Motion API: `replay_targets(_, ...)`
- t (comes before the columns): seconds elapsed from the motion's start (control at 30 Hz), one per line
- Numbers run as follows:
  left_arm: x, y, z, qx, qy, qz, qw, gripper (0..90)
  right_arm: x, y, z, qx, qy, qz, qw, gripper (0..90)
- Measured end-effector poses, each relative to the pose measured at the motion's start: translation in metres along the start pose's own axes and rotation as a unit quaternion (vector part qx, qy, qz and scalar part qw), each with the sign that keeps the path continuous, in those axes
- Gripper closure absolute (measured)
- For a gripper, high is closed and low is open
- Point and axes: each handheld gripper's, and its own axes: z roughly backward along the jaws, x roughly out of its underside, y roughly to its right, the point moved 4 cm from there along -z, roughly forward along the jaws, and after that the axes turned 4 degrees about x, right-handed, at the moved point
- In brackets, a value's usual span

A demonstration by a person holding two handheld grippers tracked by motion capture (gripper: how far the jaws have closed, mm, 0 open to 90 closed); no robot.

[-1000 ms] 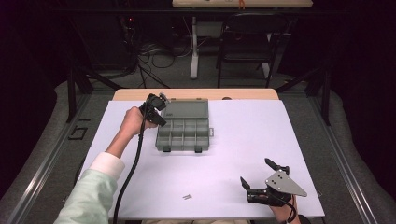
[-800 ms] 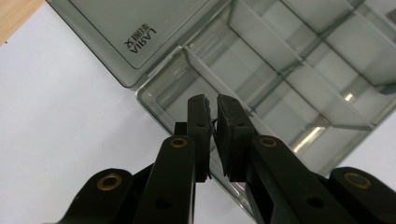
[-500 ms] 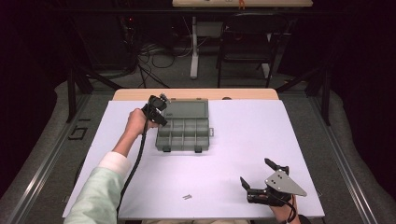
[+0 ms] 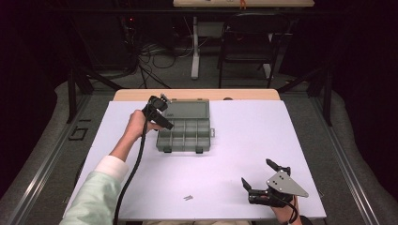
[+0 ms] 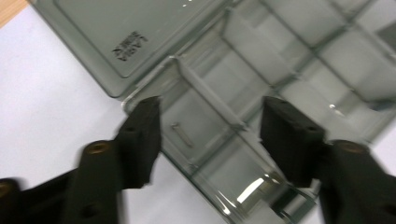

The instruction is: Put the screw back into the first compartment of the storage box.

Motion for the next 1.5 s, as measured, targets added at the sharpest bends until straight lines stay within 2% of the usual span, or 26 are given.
replay_targets(0.1,0.002,0.010,0.011,0.000,0.001,-0.019,0.9998,25.1,0.000,0.000,0.000,0.000,0.000,0.000,1.0000,0.0)
replay_targets(0.13,0.003,0.013,0.013,0.004,0.000,-0.017,0.9998,22.4,0.000,0.000,0.000,0.000,0.000,-0.001,1.0000,0.0)
replay_targets(0.23,0.007,0.023,0.020,0.000,-0.002,-0.030,0.9996,16.6,0.000,0.000,0.000,0.000,0.000,0.000,1.0000,0.0)
replay_targets(0.53,0.027,0.050,0.033,0.004,-0.002,-0.065,0.9979,12.7,0.000,0.000,-0.001,-0.002,0.002,-0.001,1.0000,0.0)
replay_targets(0.73,0.038,0.073,0.037,0.007,0.006,-0.098,0.9952,9.7,0.000,-0.001,0.000,-0.003,0.001,-0.002,1.0000,0.0)
replay_targets(0.9,0.048,0.089,0.035,0.011,0.011,-0.112,0.9935,7.7,0.000,0.000,0.000,-0.004,0.002,-0.003,1.0000,0.0)
replay_targets(1.13,0.064,0.111,0.028,0.022,0.001,-0.123,0.9921,3.1,0.000,0.000,0.000,-0.005,0.002,-0.002,1.0000,0.0)
replay_targets(1.5,0.078,0.136,0.015,0.035,-0.011,-0.145,0.9888,0.1,0.000,-0.001,0.000,-0.004,-0.003,-0.001,1.0000,0.0)
